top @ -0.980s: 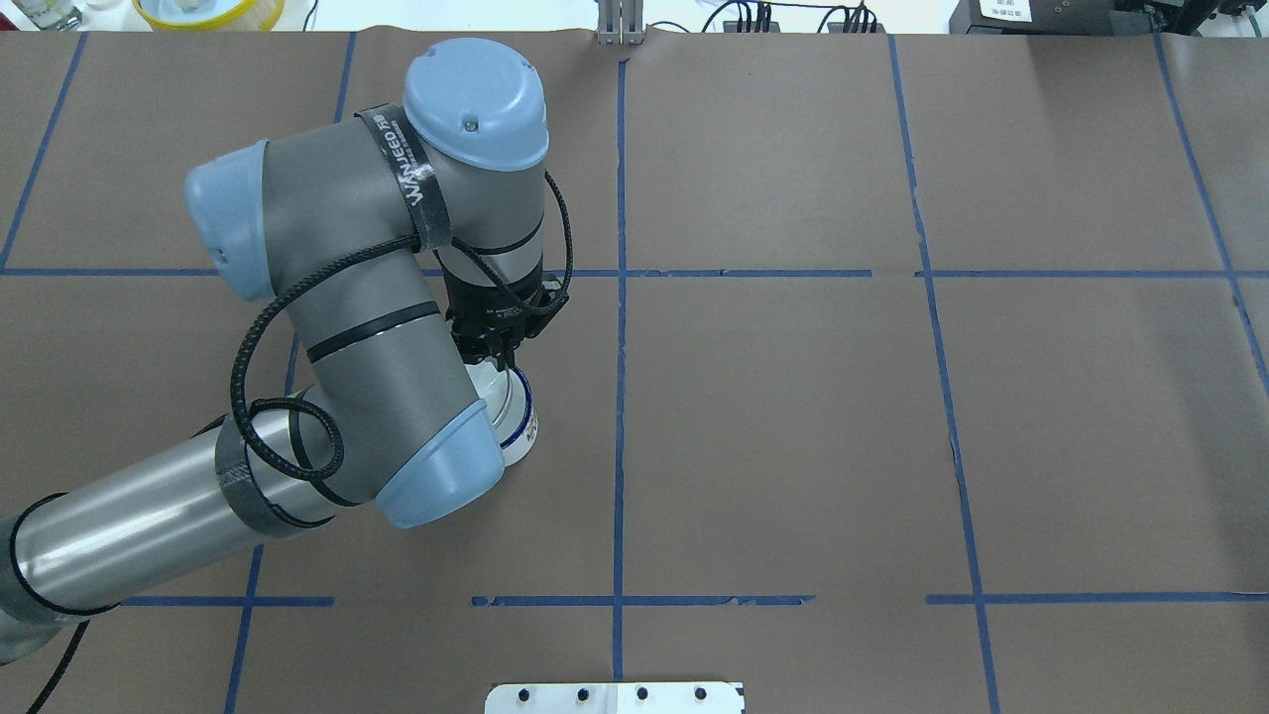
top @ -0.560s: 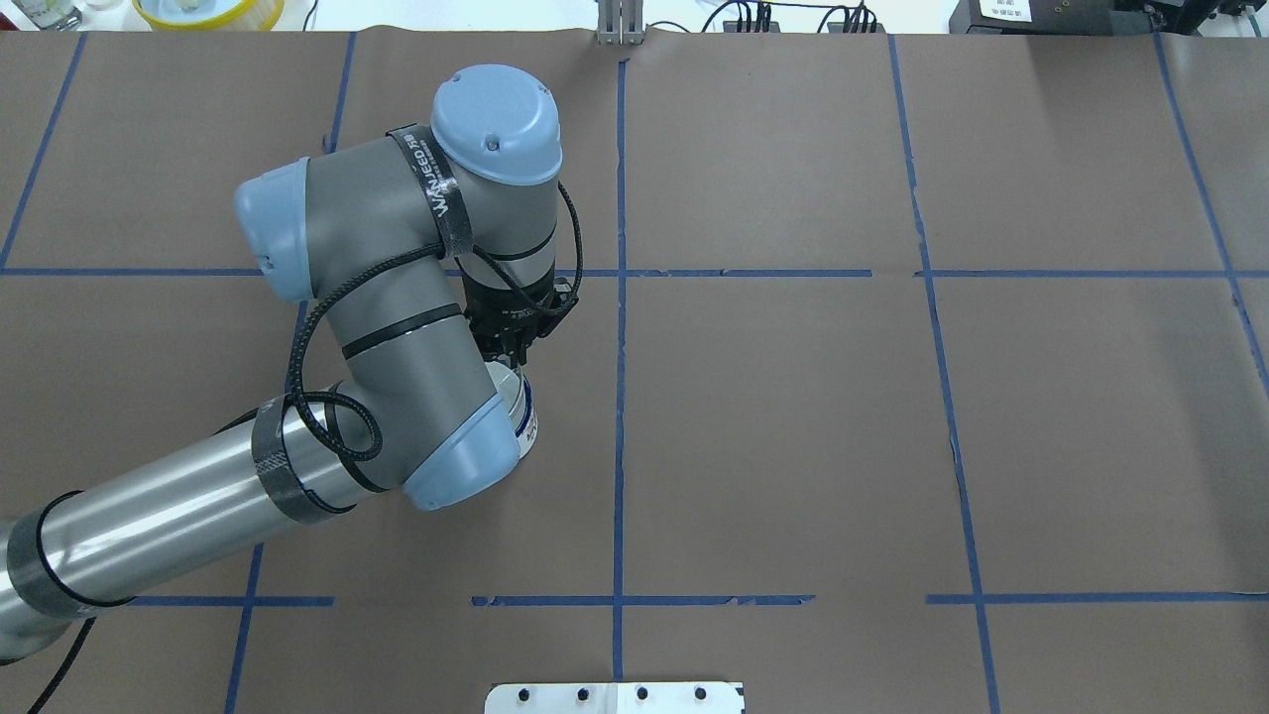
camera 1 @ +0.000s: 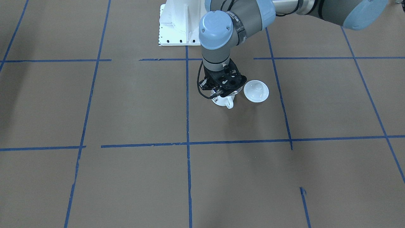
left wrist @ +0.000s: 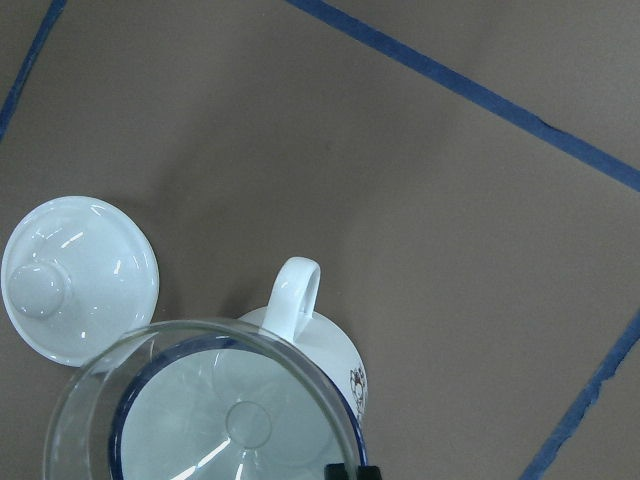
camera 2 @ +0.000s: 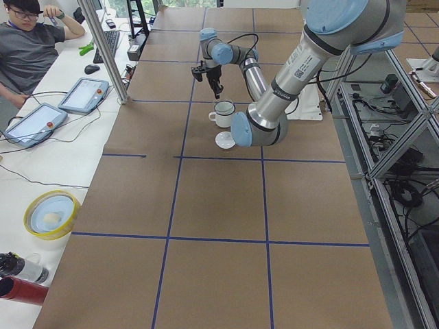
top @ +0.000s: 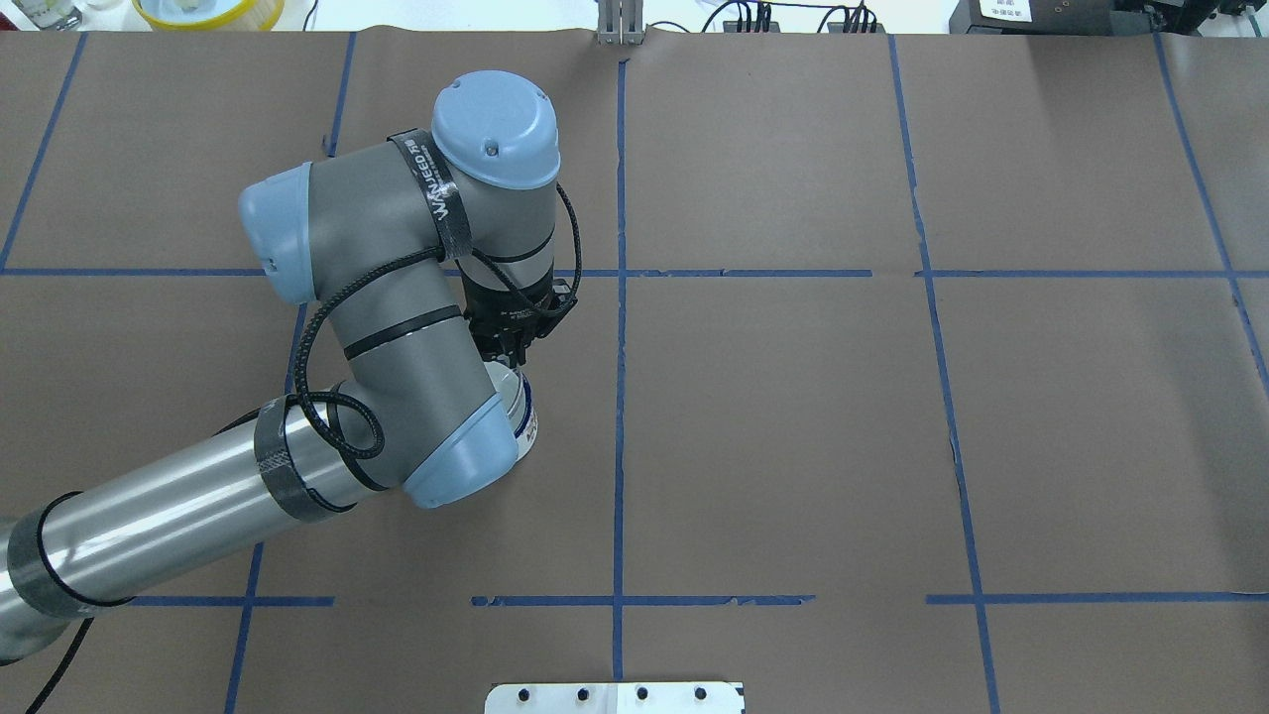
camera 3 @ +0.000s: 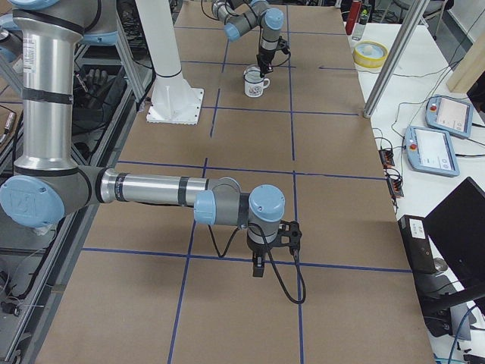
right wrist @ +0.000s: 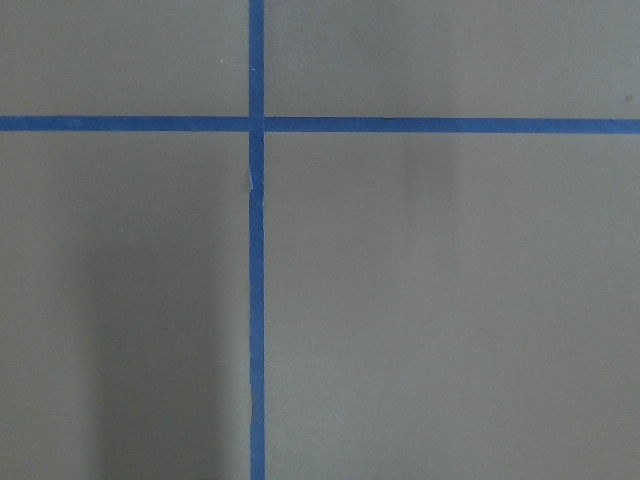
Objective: Place funnel on cup
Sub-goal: 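Lower the funnel into the mug opening with the left gripper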
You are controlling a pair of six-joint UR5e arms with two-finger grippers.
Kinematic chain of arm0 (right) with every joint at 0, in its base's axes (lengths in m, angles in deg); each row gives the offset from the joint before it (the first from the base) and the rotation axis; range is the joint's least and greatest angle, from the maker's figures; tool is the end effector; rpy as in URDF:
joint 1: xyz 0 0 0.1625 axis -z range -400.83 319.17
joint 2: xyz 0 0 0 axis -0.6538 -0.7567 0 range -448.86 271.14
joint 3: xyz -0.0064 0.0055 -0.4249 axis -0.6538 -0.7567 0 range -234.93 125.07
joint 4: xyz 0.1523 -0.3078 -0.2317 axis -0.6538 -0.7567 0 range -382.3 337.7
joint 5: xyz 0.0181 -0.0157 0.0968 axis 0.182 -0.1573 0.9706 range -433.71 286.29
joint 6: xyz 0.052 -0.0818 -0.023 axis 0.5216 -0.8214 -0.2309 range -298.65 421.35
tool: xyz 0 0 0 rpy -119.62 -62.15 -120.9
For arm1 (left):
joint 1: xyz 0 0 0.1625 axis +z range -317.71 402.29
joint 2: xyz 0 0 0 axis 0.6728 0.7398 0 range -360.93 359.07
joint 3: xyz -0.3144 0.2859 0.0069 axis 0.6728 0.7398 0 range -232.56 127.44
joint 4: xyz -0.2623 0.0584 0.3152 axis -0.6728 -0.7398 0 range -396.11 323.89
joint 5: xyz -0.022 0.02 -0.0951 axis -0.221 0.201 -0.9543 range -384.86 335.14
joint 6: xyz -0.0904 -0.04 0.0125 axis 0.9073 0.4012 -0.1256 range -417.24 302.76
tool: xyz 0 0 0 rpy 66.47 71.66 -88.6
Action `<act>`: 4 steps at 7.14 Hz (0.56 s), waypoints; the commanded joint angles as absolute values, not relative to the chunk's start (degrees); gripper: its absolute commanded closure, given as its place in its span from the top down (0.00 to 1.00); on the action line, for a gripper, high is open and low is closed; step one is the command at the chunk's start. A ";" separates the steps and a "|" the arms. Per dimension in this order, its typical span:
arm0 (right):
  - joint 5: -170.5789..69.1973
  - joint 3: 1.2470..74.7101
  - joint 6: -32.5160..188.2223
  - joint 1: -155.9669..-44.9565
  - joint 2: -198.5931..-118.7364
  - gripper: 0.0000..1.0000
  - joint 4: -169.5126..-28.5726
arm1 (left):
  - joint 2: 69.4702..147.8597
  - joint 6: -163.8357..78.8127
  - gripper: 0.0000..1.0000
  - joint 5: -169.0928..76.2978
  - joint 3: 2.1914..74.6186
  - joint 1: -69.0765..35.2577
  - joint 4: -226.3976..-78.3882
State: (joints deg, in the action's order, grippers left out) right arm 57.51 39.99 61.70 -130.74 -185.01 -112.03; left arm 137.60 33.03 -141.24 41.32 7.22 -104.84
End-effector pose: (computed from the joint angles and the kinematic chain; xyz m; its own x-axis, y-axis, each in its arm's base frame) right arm 0.0670 -0.4452 0.6700 0.7522 0.0161 0.6587 -0.0030 0.9998 -0.0209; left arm 0.5130 -0.4688 0.1581 0.6990 -0.4957 -0.5154 0.3299 0.8630 -0.3826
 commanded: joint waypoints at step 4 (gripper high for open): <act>57.51 39.99 61.70 -130.74 -185.01 1.00 -112.03 | 137.41 33.11 1.00 -140.01 41.04 7.22 -105.99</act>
